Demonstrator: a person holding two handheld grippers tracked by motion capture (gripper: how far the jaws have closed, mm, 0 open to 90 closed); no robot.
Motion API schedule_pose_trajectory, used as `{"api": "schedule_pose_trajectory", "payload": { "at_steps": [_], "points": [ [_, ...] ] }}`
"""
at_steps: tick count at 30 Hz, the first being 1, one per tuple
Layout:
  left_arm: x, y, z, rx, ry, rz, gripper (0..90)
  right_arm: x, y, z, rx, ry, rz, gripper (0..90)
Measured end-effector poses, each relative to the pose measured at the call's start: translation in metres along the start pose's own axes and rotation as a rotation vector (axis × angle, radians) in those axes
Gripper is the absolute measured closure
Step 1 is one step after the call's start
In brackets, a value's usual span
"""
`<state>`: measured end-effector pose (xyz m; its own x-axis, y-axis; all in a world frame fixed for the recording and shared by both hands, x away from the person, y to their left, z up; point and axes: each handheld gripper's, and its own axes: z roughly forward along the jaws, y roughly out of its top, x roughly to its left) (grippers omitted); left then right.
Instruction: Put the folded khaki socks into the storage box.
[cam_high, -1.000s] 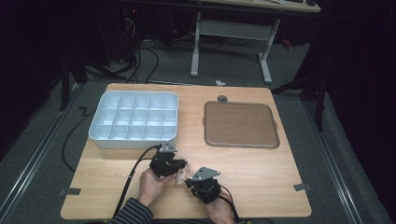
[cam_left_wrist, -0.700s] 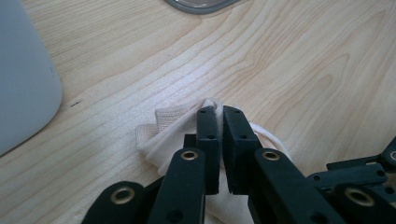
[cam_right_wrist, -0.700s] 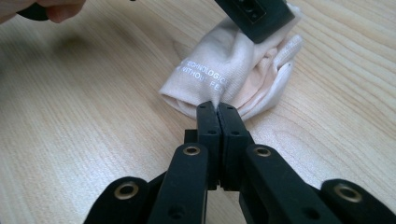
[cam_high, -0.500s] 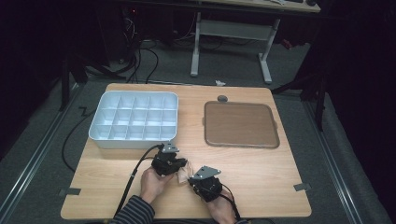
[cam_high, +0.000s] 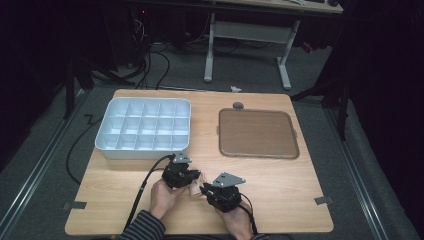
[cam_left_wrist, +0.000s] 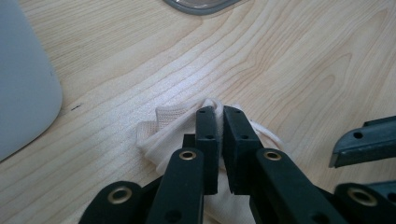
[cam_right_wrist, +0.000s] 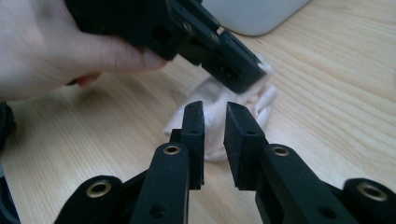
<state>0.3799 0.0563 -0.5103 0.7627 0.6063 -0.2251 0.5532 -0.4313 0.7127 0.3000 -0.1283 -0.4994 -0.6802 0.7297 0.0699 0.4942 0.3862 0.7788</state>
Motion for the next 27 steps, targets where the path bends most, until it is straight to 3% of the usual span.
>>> {"api": "schedule_pose_trajectory", "payload": {
  "at_steps": [4, 10, 13, 19, 23, 25, 27],
  "points": [
    [0.002, 0.0, -0.001, -0.003, -0.015, -0.009, 84.8, 0.002, 0.005, 0.008, 0.013, -0.008, -0.018, 76.6],
    [0.003, 0.0, -0.002, -0.007, -0.032, -0.017, 83.7, -0.001, 0.004, 0.021, 0.045, -0.011, 0.019, 71.1],
    [0.003, 0.0, -0.003, -0.014, -0.051, -0.018, 81.6, -0.002, 0.001, 0.026, 0.076, -0.013, 0.019, 73.4],
    [0.002, 0.001, -0.013, -0.05, -0.073, -0.02, 72.9, -0.002, -0.001, 0.028, 0.086, -0.01, 0.017, 80.0],
    [0.0, -0.002, -0.026, -0.068, -0.03, -0.021, 61.2, -0.003, -0.002, 0.028, 0.082, -0.006, 0.017, 80.7],
    [-0.002, -0.005, -0.029, -0.056, 0.007, -0.006, 55.6, -0.003, -0.002, 0.028, 0.081, -0.01, 0.013, 80.6],
    [0.0, -0.009, -0.029, -0.039, 0.04, -0.021, 51.9, -0.002, -0.003, 0.028, 0.078, -0.013, 0.01, 80.6]
  ]
}}
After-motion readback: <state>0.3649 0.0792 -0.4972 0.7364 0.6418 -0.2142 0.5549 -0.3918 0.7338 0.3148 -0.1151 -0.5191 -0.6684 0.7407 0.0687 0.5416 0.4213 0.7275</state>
